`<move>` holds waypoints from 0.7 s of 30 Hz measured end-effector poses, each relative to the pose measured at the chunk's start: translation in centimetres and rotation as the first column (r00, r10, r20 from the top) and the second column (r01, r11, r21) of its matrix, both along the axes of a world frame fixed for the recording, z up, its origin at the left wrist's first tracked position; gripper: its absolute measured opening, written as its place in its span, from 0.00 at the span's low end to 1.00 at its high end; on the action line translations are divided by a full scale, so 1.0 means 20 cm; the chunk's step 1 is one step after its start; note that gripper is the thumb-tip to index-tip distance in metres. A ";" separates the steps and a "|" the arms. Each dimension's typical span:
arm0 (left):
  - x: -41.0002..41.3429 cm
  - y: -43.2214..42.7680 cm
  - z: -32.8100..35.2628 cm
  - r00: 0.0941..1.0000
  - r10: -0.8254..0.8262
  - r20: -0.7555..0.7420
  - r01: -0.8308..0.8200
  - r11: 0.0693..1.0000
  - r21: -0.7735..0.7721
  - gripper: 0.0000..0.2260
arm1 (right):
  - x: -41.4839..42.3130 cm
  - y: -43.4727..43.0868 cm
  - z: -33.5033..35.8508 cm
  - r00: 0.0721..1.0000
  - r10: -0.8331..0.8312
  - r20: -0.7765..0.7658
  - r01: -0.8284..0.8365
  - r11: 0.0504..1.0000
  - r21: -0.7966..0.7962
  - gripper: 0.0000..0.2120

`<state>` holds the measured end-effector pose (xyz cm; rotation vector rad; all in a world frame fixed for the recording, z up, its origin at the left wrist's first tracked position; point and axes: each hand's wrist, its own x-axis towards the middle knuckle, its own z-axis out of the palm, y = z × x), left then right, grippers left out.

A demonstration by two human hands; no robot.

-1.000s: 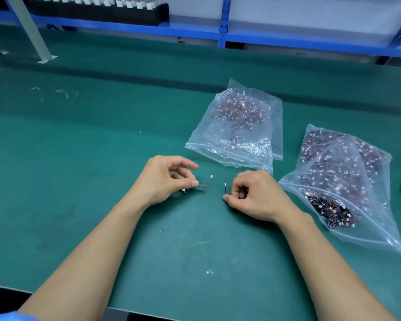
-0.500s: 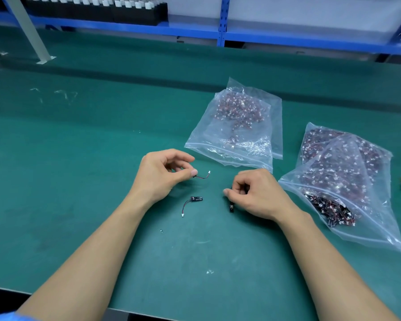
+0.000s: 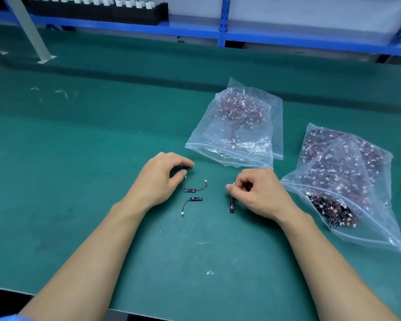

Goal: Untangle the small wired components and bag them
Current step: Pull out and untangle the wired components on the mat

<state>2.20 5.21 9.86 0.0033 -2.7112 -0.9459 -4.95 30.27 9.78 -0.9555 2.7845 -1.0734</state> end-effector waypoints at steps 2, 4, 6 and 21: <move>0.00 -0.01 0.00 1.000 -0.004 0.025 0.006 0.998 -0.058 0.09 | 0.00 0.00 0.00 1.000 0.000 -0.002 0.000 1.000 0.003 0.16; 0.00 -0.03 0.00 1.000 0.012 0.014 -0.011 0.997 -0.081 0.09 | 0.00 0.00 0.00 1.000 0.002 0.000 -0.002 1.000 -0.002 0.15; 0.01 -0.05 0.00 0.999 0.033 0.012 -0.031 0.993 -0.111 0.09 | 0.00 0.00 0.00 1.000 -0.001 -0.002 0.001 1.000 -0.005 0.15; 0.01 -0.07 0.02 0.998 0.053 0.028 -0.047 0.984 -0.170 0.05 | -0.01 0.00 -0.01 1.000 0.004 -0.013 -0.004 1.000 -0.002 0.16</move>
